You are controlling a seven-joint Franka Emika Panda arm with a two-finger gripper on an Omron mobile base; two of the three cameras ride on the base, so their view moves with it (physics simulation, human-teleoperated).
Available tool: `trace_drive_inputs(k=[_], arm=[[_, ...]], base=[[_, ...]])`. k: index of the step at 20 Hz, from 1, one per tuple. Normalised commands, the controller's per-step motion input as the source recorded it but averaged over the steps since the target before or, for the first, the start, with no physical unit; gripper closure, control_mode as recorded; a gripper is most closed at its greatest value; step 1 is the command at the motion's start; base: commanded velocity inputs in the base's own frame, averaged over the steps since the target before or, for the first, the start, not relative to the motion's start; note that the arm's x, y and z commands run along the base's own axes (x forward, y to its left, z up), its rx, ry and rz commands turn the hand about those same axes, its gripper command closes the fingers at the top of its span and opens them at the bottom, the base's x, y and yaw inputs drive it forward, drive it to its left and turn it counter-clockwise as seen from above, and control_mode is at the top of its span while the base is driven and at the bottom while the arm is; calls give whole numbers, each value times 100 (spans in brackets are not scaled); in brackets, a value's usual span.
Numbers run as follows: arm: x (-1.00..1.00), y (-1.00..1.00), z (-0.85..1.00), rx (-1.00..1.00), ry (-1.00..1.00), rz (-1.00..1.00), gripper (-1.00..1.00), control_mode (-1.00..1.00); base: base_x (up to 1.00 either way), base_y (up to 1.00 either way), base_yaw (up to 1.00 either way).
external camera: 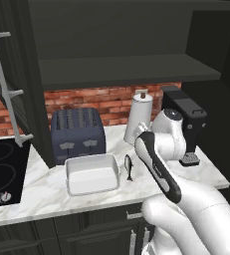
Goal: Retrieve the tupperware from the cabinet, then place the raw meat into the tupperware to avoid contamination.
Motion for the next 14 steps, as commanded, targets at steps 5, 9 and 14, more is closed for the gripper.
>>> trace_drive_inputs(k=[5, 9, 14], arm=[[26, -1, -19, 0, 1, 47, -100, -100], [25, 0, -22, 0, 1, 49, -100, -100], [37, 0, -6, 0, 3, 34, -100, -100]], base=[[0, 0, 0], [0, 0, 0], [0, 0, 0]])
